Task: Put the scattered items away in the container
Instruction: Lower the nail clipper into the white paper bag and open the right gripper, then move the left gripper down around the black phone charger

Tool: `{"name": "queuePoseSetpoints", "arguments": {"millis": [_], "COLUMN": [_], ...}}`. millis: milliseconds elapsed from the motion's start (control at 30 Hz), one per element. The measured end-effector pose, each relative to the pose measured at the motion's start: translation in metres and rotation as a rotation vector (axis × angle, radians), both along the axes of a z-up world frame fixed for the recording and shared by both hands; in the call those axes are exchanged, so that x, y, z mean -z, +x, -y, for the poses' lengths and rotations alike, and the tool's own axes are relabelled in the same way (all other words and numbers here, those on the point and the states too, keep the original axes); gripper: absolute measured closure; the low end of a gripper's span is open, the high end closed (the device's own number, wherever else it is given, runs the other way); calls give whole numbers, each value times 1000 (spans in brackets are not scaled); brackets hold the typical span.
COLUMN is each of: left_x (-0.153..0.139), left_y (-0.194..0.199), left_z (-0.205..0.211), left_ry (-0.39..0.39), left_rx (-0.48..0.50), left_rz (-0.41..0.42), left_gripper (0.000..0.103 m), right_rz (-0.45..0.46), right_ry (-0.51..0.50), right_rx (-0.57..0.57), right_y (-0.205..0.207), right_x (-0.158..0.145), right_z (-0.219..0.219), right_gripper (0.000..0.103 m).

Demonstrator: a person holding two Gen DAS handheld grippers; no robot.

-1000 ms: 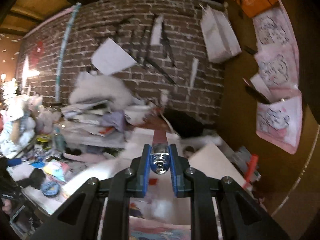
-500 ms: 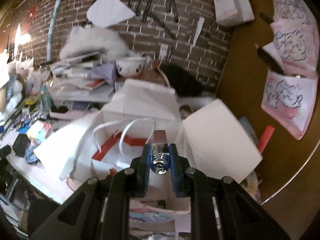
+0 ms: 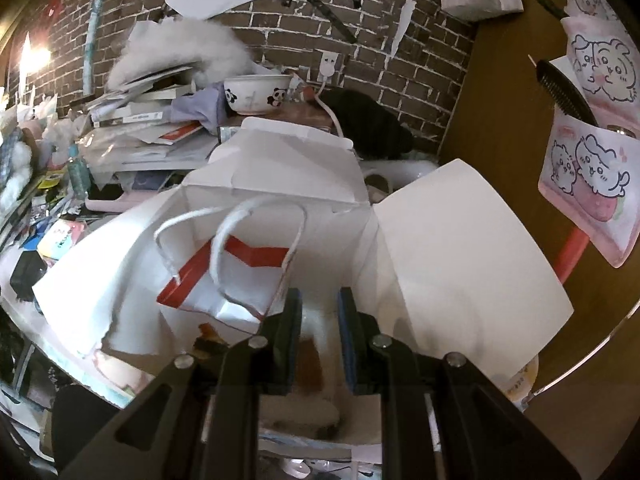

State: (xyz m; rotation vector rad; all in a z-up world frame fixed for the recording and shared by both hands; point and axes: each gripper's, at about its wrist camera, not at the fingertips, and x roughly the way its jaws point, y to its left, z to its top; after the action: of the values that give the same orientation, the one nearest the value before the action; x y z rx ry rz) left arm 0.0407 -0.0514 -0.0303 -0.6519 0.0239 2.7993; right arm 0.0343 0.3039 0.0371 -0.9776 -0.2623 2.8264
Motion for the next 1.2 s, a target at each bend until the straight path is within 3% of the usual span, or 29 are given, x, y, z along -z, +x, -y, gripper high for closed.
{"name": "queuePoseSetpoints", "arguments": {"millis": [200,267,333,467,533,633,933,1200], "left_x": [3,5,6,9,11,14,34,55], "left_y": [-3,-4,-6,-9,-10,-14,-25,-37], "left_z": [1,0,0,3,4,9,30,39], "left_ry": [2,1,1,10,15,26,62,76], "left_rx": [-4,-8,-9,-12,-15,-28,-81,-106], "left_rz": [13,20,25,36,40,50,100,149], "left_gripper": [0,0,0,0,0,0,0,0], "right_rz": [-42,-83,-148,-285,-357,-432,-456,-309], "right_ry": [-34,-53,-78,-124,-154,-198,-273,-315], "right_rx": [-11,-28,-40,-94,-140,-216,-530,-645], "right_y": [5,12,22,44,57,71,97,93], "right_x": [-7,-14,-24,-45,-54,-61,-39,13], "right_z": [-1,1,4,15,25,43,115,164], "right_gripper": [85,74,41,28,14,2,2,2]}}
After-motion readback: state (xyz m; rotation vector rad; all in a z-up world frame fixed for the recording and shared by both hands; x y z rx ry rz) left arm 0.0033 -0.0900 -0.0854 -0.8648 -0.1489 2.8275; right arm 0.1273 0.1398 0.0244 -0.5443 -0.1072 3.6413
